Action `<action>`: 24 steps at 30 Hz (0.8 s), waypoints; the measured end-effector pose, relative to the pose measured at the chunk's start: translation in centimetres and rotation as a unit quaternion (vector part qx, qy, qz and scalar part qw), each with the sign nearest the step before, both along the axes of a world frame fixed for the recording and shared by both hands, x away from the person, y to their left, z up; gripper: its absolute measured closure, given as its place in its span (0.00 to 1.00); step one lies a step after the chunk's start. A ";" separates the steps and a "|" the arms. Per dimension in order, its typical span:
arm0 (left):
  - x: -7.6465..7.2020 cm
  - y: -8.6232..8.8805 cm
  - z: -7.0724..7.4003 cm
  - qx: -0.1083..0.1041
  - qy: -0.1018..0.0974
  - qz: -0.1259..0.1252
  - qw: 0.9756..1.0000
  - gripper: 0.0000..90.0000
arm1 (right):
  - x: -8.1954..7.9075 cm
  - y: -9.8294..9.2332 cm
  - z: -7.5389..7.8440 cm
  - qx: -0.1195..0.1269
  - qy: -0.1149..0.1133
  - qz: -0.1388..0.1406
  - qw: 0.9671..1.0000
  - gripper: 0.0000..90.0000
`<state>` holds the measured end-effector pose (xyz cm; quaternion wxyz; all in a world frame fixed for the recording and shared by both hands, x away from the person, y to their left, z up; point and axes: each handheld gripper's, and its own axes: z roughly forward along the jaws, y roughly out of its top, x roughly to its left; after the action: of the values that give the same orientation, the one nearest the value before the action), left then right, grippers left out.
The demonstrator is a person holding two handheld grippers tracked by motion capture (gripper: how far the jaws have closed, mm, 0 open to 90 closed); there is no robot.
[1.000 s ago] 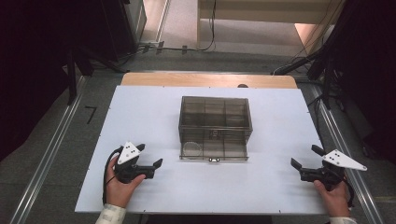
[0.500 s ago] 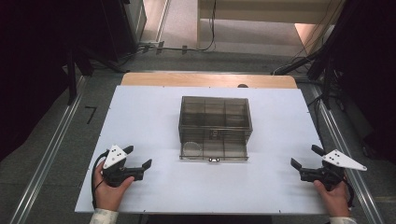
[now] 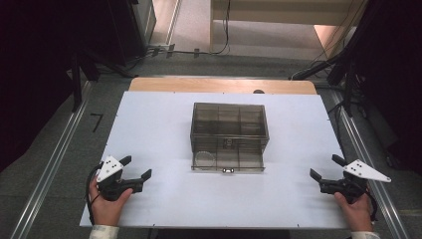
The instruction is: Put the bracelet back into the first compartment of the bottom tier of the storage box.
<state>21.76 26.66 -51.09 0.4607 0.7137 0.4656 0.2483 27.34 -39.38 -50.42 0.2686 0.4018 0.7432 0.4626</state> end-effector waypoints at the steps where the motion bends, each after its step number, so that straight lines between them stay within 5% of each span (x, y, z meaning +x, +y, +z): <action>1: -0.1 0.1 0.0 -0.002 -0.003 0.002 1.000 0.12 | 0.0 0.0 0.0 0.000 0.000 0.000 1.000 0.00; 24: -0.5 2.2 0.3 -0.015 -0.017 0.026 0.999 0.12 | 0.0 0.0 0.0 0.001 0.000 0.001 1.000 0.00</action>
<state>21.23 28.89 -50.84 0.4729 0.6899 0.4796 0.2655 27.33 -39.40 -50.42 0.2682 0.4012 0.7430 0.4637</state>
